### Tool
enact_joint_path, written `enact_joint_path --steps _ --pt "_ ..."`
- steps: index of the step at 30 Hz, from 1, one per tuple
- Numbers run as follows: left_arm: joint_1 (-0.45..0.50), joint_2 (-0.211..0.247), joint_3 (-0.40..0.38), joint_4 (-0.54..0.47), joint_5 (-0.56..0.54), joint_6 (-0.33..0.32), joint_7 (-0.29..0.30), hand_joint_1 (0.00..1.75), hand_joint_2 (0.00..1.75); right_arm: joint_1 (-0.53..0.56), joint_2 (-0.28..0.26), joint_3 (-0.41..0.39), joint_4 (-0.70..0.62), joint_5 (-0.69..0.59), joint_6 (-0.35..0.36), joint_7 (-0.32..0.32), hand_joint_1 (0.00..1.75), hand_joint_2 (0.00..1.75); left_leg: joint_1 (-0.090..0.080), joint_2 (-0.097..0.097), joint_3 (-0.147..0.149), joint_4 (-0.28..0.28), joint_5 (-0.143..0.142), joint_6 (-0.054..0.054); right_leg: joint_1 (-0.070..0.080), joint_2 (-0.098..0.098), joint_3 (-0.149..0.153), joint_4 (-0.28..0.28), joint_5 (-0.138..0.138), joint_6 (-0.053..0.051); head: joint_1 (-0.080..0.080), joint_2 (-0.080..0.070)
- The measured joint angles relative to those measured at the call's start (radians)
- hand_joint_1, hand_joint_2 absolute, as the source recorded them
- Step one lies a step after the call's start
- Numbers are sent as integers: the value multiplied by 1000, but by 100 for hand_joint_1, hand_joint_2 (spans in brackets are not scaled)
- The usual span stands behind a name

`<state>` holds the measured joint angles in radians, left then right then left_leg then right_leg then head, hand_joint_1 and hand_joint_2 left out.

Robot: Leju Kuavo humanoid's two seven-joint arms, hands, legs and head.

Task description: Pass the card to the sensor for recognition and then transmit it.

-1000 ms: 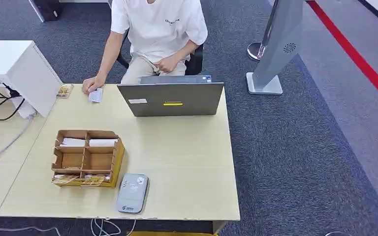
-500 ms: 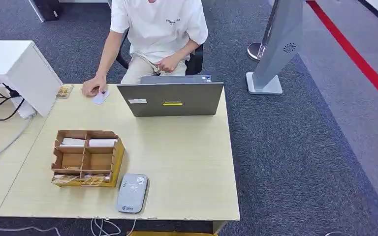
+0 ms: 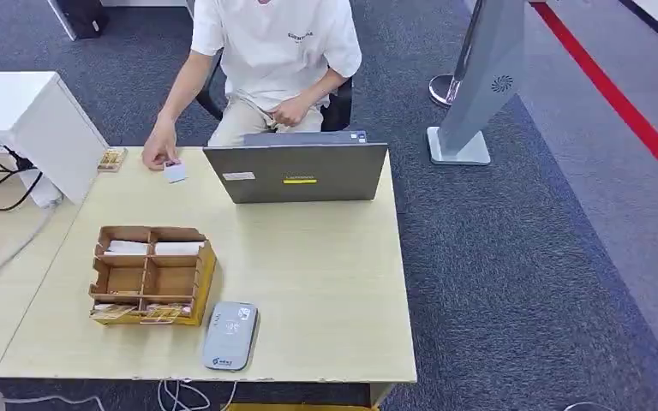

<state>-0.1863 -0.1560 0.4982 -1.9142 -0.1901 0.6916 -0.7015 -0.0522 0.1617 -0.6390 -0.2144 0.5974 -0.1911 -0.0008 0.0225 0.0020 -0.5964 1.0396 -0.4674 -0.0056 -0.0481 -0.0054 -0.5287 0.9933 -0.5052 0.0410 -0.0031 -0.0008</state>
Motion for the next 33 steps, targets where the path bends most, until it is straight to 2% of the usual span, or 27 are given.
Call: enact_joint_path --steps 4,6,7,9,13,14,16,17,19,20,21,23,25,29,33 --pt "-103 45 -24 73 -218 0 7 0 175 -3 0 1 1 17 3 8 0 175 0 -1 0 0 0 0 0 -1 0 0 0 0 0 0" --pt "-181 83 -38 178 -411 0 45 0 175 -5 0 4 2 29 8 17 0 175 0 -1 -1 0 1 -1 0 -1 0 0 1 0 0 0" --pt "-221 105 -45 226 -467 0 61 0 175 -7 0 8 2 34 11 21 0 175 0 -1 -1 0 2 0 0 0 2 1 2 0 1 0" --pt "-277 134 -50 292 -498 0 72 0 175 -10 0 12 2 37 11 22 0 175 0 4 -1 0 2 -1 0 4 0 1 4 -1 -1 0" --pt "-322 163 -62 369 -525 2 92 0 175 -9 0 18 5 38 12 25 0 175 0 5 -1 0 3 -1 0 6 -2 2 4 -1 0 0" --pt "-341 177 -71 401 -586 1 144 0 175 -10 0 19 5 42 15 29 0 175 0 5 -1 0 3 -1 0 5 -4 1 4 -1 1 0" --pt "-399 234 -109 506 -839 -21 338 0 175 -13 0 22 5 54 21 37 0 175 1 4 -1 0 3 -1 0 4 -5 1 4 -1 1 0" --pt "-440 271 -140 571 -953 -54 432 0 175 -14 -1 23 5 55 24 42 0 175 1 4 -2 0 4 -1 0 4 -5 2 4 -1 1 0" --pt "-555 340 -237 755 -1145 -199 611 0 175 -16 -4 24 5 59 34 43 0 175 3 4 -4 0 6 -2 2 4 -6 2 6 -3 1 0" --pt "-605 367 -278 833 -1201 -249 664 0 175 -18 -6 25 5 61 39 43 0 175 3 5 -4 0 7 -3 3 5 -5 2 7 -4 1 0" --pt "-647 388 -318 903 -1242 -272 698 0 175 -18 -8 25 5 63 45 43 0 175 3 7 -5 0 7 -4 3 8 -7 2 9 -3 0 0" --pt "-717 424 -394 1030 -1283 -283 750 0 175 -17 -13 25 5 64 65 33 0 175 3 11 -5 0 7 -4 3 12 -8 3 11 -4 0 0" --pt "-762 446 -449 1096 -1292 -289 760 0 175 -24 -14 25 4 62 75 23 0 175 3 12 -7 0 8 -4 3 14 -9 3 11 -4 0 0" --pt "-809 473 -520 1127 -1285 -343 764 0 175 -46 -14 25 4 61 76 31 0 175 3 11 -7 0 8 -4 3 13 -10 3 11 -4 0 0" --pt "-810 485 -556 1133 -1275 -350 772 0 175 -48 -14 25 4 61 77 24 0 175 4 11 -9 0 8 -4 4 12 -11 3 11 -4 0 0"
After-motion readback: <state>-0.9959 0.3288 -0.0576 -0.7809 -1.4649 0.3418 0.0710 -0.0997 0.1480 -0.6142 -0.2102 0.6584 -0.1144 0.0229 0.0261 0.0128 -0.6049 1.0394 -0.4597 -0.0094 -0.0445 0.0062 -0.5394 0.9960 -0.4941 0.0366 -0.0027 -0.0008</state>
